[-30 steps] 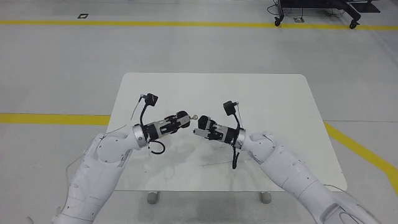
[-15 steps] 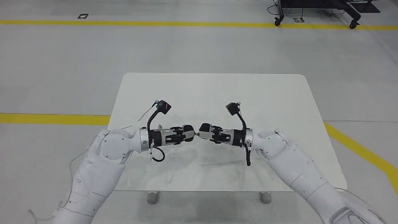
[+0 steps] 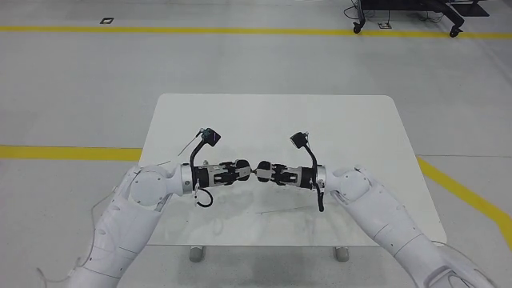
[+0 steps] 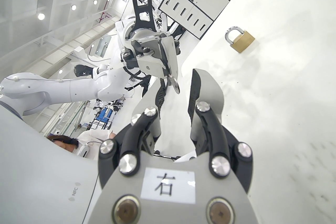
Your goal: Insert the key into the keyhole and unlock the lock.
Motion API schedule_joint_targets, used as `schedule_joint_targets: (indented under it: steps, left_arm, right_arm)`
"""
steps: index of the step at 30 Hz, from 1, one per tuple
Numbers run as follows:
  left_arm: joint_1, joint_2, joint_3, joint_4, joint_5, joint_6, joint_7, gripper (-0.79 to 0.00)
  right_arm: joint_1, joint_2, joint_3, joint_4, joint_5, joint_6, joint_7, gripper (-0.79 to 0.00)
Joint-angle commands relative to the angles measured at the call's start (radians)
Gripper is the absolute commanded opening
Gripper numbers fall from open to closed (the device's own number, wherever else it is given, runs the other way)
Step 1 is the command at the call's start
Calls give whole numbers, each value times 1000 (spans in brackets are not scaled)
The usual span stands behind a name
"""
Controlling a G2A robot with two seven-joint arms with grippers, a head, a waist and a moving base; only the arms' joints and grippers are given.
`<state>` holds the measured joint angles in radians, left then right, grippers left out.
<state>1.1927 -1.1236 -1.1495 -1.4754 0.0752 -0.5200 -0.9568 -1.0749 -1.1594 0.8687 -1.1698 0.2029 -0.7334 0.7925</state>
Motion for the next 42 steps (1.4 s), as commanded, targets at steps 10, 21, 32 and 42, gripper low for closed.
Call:
schedule_joint_targets:
  steps: [10, 21, 32, 42]
  left_arm:
    - [-3, 6, 6, -4, 44, 1, 42, -785]
    - [-1, 6, 8, -7, 82, 9, 90, 0]
    - [37, 15, -53, -67, 125, -35, 212, 0]
    - [254, 65, -290, -381, 670, 95, 327, 0]
  right_arm:
    - [-5, -1, 4, -9, -1, -11, 8, -785]
    - [-24, 14, 57, -18, -5, -39, 4, -785]
    - [-127, 70, 257, -63, 5, -86, -57, -785]
    - [-172, 86, 318, -104, 11, -76, -77, -785]
